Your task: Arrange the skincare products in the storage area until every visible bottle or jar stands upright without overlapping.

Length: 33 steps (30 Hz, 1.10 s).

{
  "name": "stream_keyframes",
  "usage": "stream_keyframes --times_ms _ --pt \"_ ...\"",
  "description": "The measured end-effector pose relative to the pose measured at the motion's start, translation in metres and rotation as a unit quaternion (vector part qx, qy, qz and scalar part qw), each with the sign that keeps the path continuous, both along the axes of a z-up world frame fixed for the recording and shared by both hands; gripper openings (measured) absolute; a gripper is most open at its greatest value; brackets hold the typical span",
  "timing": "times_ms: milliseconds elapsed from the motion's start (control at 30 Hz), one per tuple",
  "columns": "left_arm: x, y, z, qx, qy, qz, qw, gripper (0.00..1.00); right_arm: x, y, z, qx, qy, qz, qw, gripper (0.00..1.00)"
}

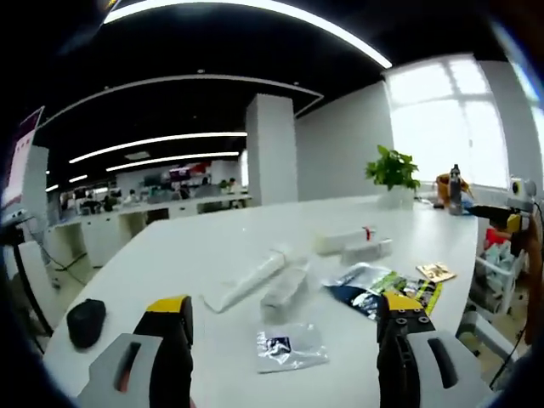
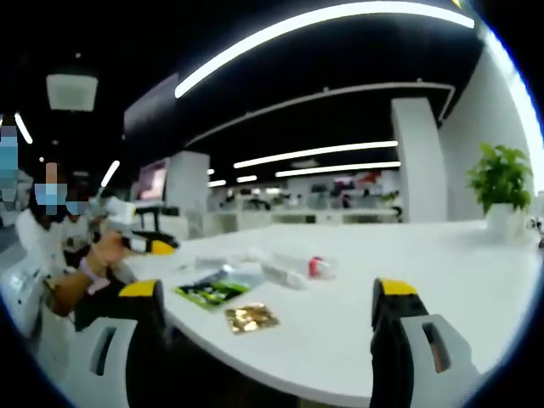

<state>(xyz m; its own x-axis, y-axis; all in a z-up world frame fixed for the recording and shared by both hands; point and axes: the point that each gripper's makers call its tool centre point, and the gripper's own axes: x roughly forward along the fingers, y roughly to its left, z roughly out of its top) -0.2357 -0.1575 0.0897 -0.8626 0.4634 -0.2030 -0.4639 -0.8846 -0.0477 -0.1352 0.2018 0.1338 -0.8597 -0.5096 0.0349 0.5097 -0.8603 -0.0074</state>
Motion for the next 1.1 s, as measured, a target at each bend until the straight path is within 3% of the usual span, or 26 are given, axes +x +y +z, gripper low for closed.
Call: stream_keyframes --times_ms 233,400,633,867,1100 --pt "-0.01 0.005 -0.002 0.0 -0.007 -0.007 1.0 0.94 0.001 0.002 0.0 -0.003 0.001 -0.002 1.0 1.0" --pt "-0.017 0.005 -0.003 0.026 -0.018 -0.012 0.9994 0.95 0.0 0.001 -0.001 -0.003 -0.001 0.0 1.0 1.0" --pt "-0.026 0.002 -0.009 0.021 -0.013 0.0 0.9997 0.96 -0.003 -0.001 -0.005 -0.005 -0.007 0.003 1.0 1.0" --pt "-0.037 0.004 -0.013 0.027 -0.013 -0.013 0.9995 0.96 -0.003 -0.003 -0.011 -0.007 -0.013 0.005 0.9999 1.0" --pt "-0.05 0.006 -0.015 0.036 -0.021 -0.021 0.9989 0.82 -0.003 -0.003 -0.01 -0.008 -0.011 0.004 0.9999 1.0"
